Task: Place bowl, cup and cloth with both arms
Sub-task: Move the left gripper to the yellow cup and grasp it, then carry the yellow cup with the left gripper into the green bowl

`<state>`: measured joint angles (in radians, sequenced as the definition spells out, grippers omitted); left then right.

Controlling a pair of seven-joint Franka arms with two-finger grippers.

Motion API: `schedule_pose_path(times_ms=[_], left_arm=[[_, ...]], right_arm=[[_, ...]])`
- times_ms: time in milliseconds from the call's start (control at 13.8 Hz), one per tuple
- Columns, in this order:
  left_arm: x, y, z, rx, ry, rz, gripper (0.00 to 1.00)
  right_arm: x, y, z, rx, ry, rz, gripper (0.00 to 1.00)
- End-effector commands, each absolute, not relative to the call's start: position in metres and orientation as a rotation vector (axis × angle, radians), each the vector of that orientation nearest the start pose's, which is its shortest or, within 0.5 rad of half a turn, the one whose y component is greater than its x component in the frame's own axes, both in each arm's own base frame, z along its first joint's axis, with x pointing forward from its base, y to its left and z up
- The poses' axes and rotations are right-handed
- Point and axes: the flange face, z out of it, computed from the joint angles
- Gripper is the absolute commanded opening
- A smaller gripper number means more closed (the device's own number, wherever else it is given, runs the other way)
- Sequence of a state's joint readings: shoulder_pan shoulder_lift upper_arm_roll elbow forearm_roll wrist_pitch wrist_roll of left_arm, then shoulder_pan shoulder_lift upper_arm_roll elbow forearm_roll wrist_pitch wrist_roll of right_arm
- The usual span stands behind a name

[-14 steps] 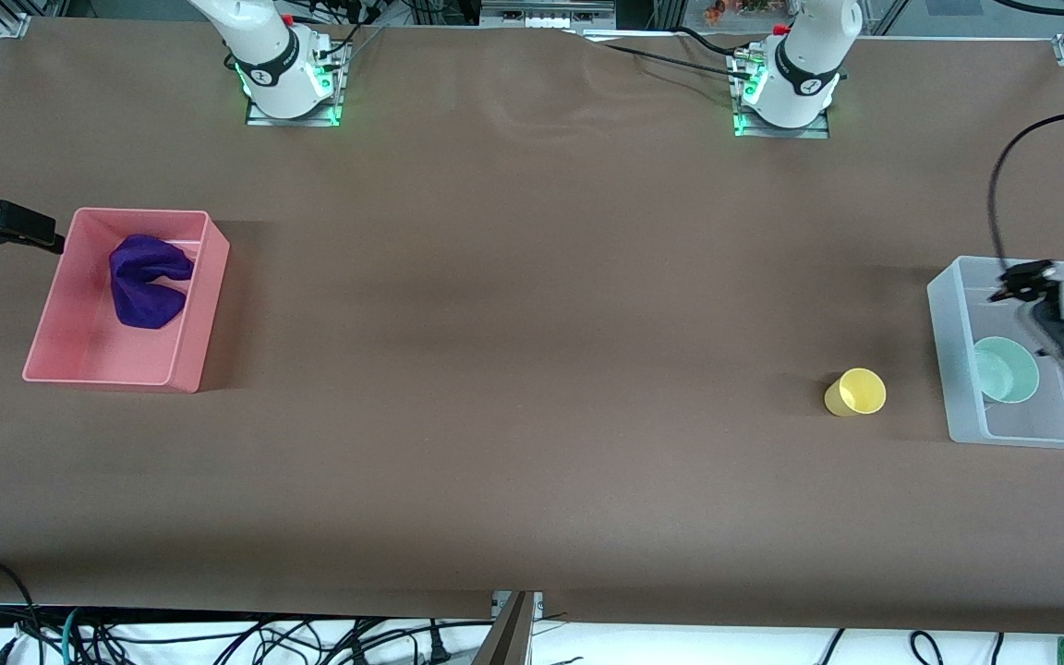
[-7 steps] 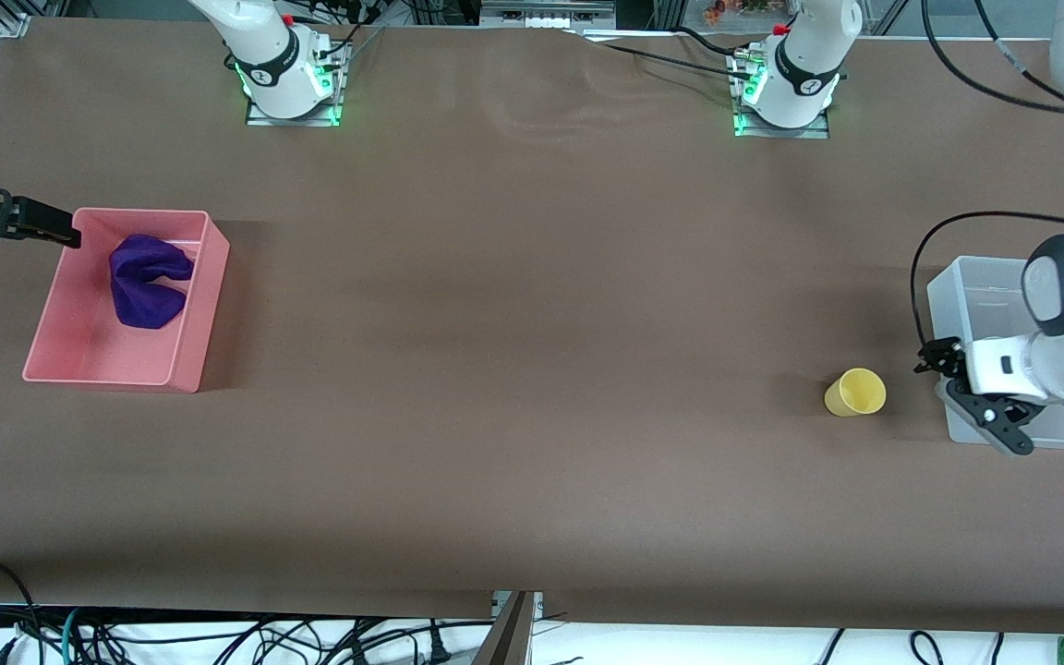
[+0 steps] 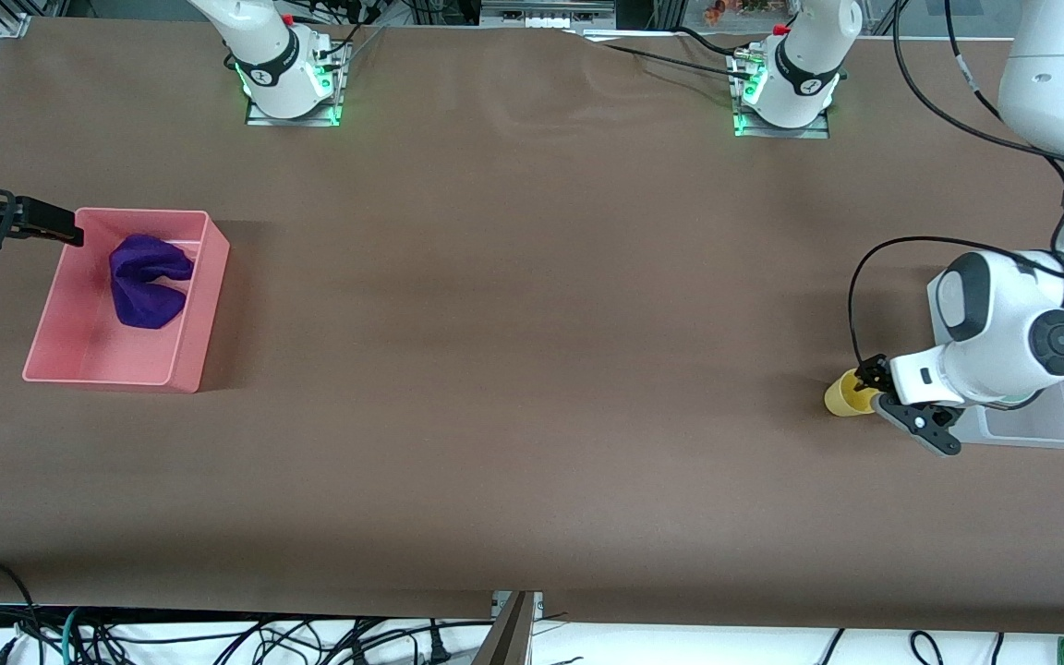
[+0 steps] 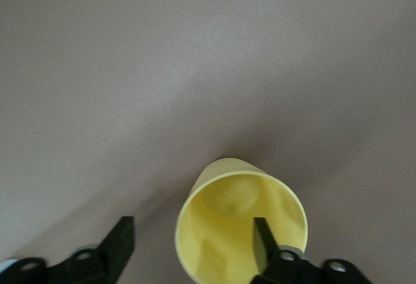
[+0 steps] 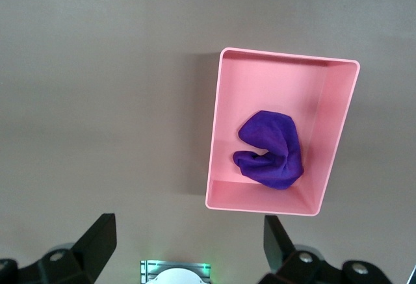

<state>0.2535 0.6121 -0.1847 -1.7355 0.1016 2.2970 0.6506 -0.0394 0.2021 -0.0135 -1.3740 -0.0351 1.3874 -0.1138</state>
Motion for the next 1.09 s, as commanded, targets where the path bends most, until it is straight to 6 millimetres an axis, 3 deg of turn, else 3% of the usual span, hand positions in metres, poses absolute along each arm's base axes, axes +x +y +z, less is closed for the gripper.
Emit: schedule_pose_path(times_ms=[0, 363, 581, 726, 872, 1017], left_arm=[[0.659, 0.052, 0.208, -3.097, 0.843, 0.061, 0.0], [0.664, 0.054, 0.225, -3.076, 0.85, 0.04, 0.0], [0.666, 0.059, 0.284, -3.043, 0.884, 0.138, 0.0], [0.67, 0.069, 0.331, -2.986, 1.02, 0.239, 0.0], [0.665, 0.094, 0.379, -2.796, 1.21, 0.243, 0.0], [0.66, 0.136, 0.397, -2.642, 1.319, 0.288, 0.0]], right_arm=[[0.593, -0.036, 0.59, -3.132, -0.069, 0.301, 1.0], [0.593, -0.036, 0.59, -3.132, -0.069, 0.301, 1.0], [0.594, -0.037, 0.589, -3.133, -0.069, 0.298, 1.0], [0.594, -0.037, 0.589, -3.133, -0.069, 0.296, 1.0], [0.594, -0.037, 0.588, -3.133, -0.067, 0.298, 1.0], [0.594, -0.038, 0.589, -3.133, -0.067, 0.296, 1.0]])
